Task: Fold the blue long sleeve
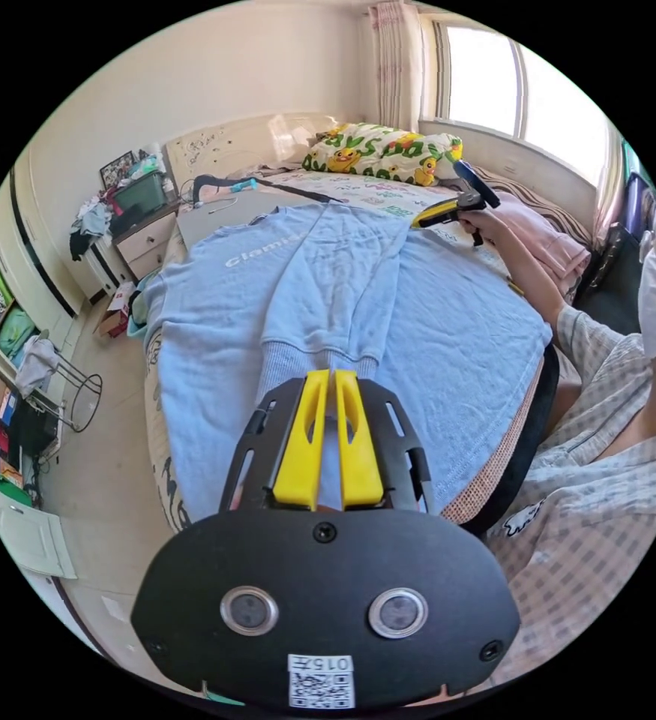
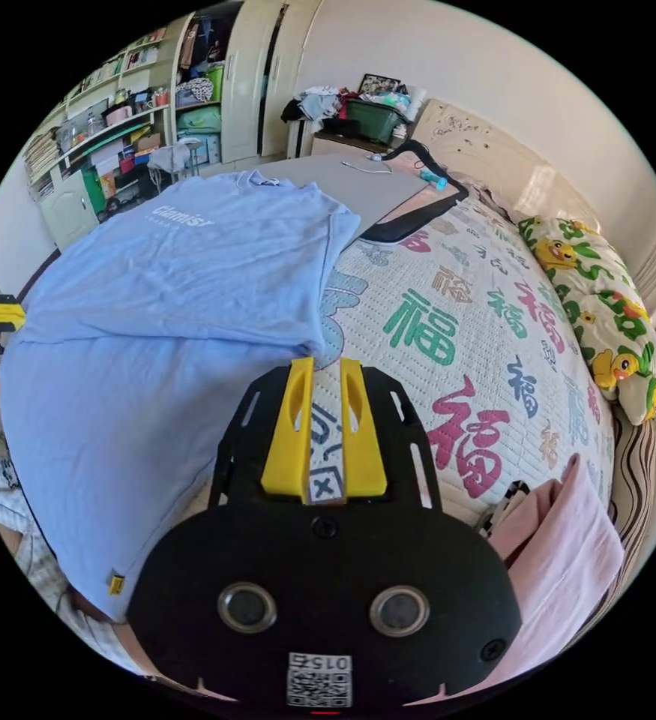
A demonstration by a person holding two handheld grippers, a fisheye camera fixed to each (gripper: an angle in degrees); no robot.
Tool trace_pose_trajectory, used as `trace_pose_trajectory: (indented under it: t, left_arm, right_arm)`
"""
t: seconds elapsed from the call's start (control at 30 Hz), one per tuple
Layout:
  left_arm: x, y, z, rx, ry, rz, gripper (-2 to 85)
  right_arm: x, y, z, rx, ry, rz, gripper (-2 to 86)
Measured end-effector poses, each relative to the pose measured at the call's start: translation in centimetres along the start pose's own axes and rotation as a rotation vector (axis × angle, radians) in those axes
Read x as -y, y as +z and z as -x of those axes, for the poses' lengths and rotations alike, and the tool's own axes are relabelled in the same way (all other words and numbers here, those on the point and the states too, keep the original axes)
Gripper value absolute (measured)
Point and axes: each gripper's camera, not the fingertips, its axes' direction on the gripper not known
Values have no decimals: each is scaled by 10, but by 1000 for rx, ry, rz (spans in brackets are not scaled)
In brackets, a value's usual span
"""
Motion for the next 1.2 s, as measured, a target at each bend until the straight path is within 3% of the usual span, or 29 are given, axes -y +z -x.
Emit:
trace_pose_trajectory:
  t: [0.17,0.23,0.47,0.73,0.87,0.97,1.2]
  left_arm:
    - [-23,-22,-13,-64,-66,-151,16]
    - [-21,-17,-32,-43,-35,-179,24]
    - [-5,58,-80,55,71,31,61]
    - [-75,49,-80,-67,8,-80,55]
    - [-151,14,-17,106,-161,-276,53]
    - [-204,49,50,272,-262,-306,70]
    - [-261,244,143,120,-406,-189,116]
  right_arm:
    - [-12,-36,-10,229,7,-285,48]
    - [-5,-28,4,249,-48,-254,45]
    - [14,40,39,160,-140,-27,-7]
    - [8,62,31,132,-58,31,-2]
    - [7,37,52,96,37,-178,53]
    - [17,39,108,150,-82,-232,59]
    - [120,86,285,279,-423,-156,84]
